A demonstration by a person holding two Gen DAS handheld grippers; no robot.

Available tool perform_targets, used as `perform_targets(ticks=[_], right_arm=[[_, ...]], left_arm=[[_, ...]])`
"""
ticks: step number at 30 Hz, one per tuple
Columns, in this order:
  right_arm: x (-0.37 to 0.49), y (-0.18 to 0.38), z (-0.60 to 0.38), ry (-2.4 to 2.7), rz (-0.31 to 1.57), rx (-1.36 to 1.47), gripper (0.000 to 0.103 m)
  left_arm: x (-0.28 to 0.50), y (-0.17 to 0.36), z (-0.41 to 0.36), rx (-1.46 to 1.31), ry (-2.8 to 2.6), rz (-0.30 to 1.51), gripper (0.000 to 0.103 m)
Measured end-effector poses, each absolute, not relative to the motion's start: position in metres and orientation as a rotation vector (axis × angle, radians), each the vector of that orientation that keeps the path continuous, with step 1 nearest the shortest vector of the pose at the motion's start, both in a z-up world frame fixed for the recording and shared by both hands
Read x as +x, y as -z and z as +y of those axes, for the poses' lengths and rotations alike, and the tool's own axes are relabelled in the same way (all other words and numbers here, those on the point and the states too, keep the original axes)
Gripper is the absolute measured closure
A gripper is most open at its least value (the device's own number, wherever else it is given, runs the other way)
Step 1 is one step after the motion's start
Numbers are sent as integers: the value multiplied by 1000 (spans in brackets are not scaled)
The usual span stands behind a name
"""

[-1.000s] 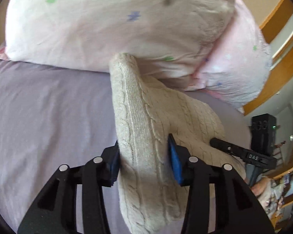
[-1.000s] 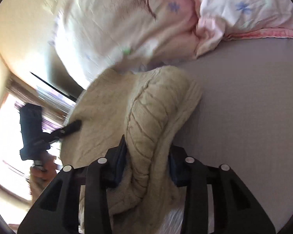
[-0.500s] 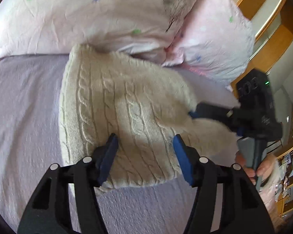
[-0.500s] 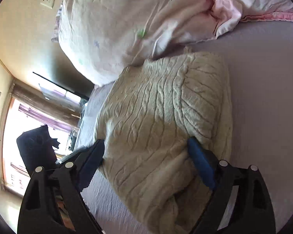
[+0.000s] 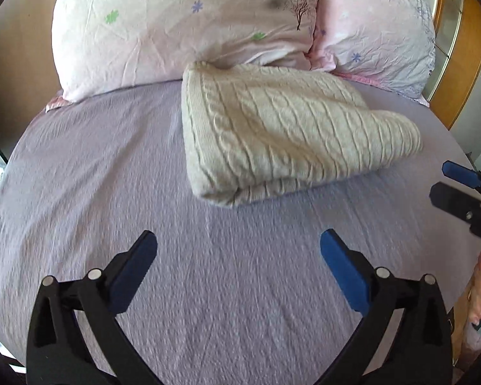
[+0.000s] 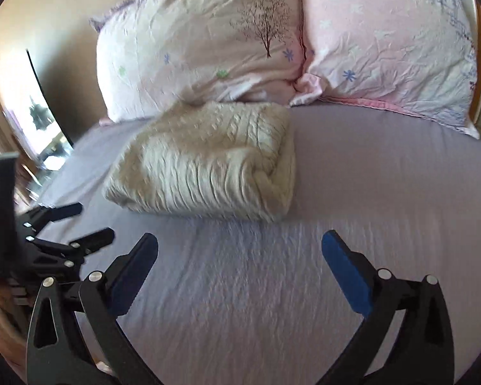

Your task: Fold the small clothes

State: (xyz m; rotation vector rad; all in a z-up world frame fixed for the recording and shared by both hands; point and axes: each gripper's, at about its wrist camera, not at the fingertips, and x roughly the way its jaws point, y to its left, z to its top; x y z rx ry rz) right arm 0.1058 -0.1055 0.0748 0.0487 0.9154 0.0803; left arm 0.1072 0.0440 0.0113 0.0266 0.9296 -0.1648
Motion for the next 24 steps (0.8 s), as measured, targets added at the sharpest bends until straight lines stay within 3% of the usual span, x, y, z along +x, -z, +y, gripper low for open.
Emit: perform_targets(ticks=[9, 24], right_arm=[[107, -24, -92, -11, 1029, 0, 1], [104, -18, -85, 37, 1061, -34, 1]], left_arm=[[103, 14, 43, 62, 114, 989, 2], [101, 15, 44, 59, 99, 972, 2]])
